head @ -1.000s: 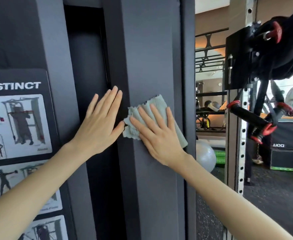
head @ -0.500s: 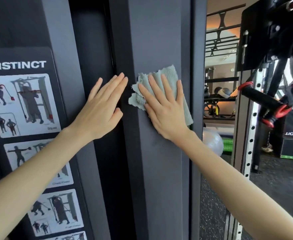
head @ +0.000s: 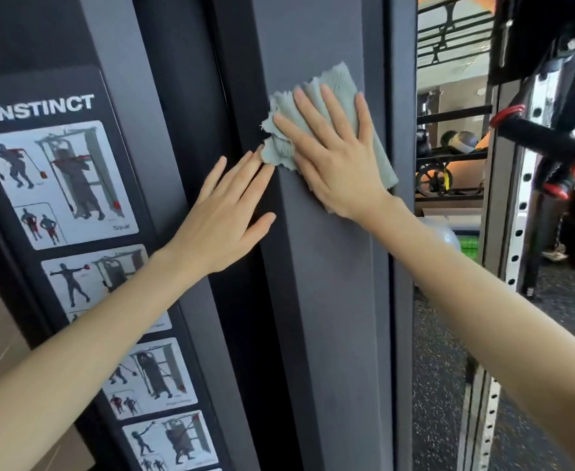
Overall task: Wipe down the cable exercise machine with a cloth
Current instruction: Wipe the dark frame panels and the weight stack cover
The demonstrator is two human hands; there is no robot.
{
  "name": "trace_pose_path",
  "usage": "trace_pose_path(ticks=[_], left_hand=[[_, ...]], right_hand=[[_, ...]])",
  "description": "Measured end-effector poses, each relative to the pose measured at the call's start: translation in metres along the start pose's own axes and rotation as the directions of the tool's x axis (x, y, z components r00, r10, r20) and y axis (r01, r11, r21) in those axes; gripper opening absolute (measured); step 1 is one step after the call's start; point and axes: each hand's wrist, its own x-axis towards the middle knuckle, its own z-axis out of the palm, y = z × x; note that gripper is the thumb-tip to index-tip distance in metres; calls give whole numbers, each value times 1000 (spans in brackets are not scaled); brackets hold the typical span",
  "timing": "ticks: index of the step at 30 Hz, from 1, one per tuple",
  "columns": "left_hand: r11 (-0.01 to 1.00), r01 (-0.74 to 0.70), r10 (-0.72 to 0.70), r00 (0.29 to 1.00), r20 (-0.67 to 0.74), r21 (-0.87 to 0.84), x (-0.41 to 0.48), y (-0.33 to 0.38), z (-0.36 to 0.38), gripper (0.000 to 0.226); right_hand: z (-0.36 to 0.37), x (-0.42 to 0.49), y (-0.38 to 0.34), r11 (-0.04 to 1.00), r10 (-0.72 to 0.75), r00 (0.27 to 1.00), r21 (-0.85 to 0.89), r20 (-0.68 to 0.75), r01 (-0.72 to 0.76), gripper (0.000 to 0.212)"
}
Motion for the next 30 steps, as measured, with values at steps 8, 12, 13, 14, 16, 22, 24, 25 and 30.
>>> trace_pose_path(ticks=[8, 12, 13, 14, 16, 22, 24, 25, 30], left_hand=[[1000, 15, -15, 1000, -5, -18, -7, 6, 6, 65], [998, 35, -36, 999, -15, -42, -10, 7, 6, 64], [999, 28, -29, 999, -20, -40, -10, 7, 6, 64], [999, 18, -19, 999, -26, -33, -10, 6, 6, 64], [999, 23, -25, 999, -38, -41, -9, 5, 5, 65], [988, 73, -85, 993, -84, -135, 1, 0, 8, 65], [986, 70, -86, 991, -104, -152, 1, 1, 13, 65], [985, 60, -77, 991, -107, -159, 0, 1, 15, 65], [993, -97, 90, 989, -116, -63, -5, 0, 23, 65]], right_hand=[[19, -104, -39, 999, 29, 999, 45, 19, -30, 52], [21, -133, -50, 1000, -8, 997, 24, 76, 6, 56], [17, -123, -46, 999, -33, 996, 35, 80, 30, 55], [13, -108, -39, 997, -61, 995, 43, 78, 58, 54], [7, -64, -23, 997, -67, 997, 32, 39, 66, 49], [9, -11, -14, 997, 74, 993, 12, -96, -74, 41], [12, -28, -29, 982, 188, 976, 33, -113, -186, 41], [15, -40, -40, 964, 264, 957, 50, -116, -260, 41], [35, -114, -113, 768, 636, 768, 146, -70, -623, 44]])
